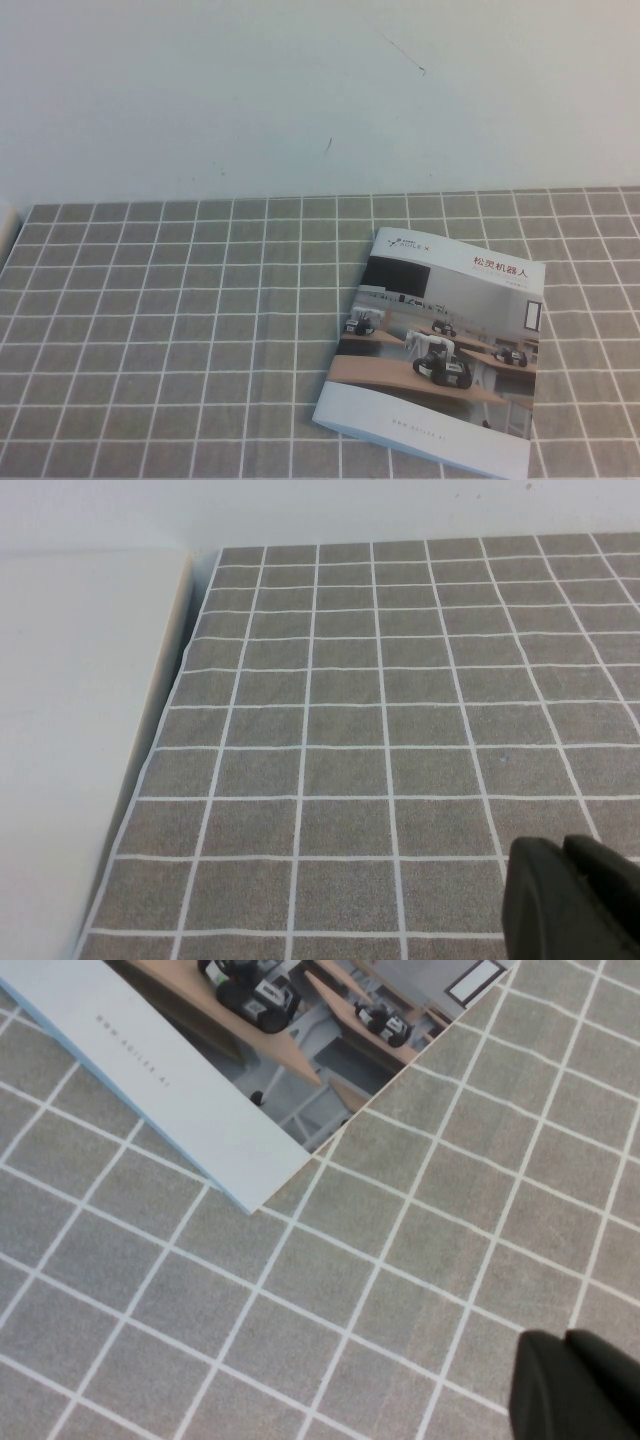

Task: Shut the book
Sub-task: 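Close the open booklet and leave it lying on the table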

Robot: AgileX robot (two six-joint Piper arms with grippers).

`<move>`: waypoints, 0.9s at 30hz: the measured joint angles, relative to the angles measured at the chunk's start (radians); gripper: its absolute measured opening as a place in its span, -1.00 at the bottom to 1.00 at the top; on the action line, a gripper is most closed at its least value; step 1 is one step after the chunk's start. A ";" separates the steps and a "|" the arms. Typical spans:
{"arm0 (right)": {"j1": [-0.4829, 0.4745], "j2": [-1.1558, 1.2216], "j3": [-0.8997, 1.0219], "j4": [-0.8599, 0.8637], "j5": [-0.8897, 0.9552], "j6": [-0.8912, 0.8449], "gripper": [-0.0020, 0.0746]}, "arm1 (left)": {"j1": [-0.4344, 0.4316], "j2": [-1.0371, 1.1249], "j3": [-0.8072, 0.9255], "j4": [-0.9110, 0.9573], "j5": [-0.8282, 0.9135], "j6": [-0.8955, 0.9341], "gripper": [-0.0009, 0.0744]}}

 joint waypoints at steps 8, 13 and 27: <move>0.000 0.000 0.000 0.000 0.000 0.000 -0.95 | 0.000 0.000 0.000 0.000 0.000 0.000 -0.98; 0.000 0.000 0.000 0.000 0.000 -0.003 -0.95 | 0.000 0.000 0.000 0.000 0.000 0.000 -0.98; -0.217 -0.344 0.223 -0.020 -0.194 -0.094 -0.95 | 0.000 0.000 0.000 -0.001 0.000 0.000 -0.98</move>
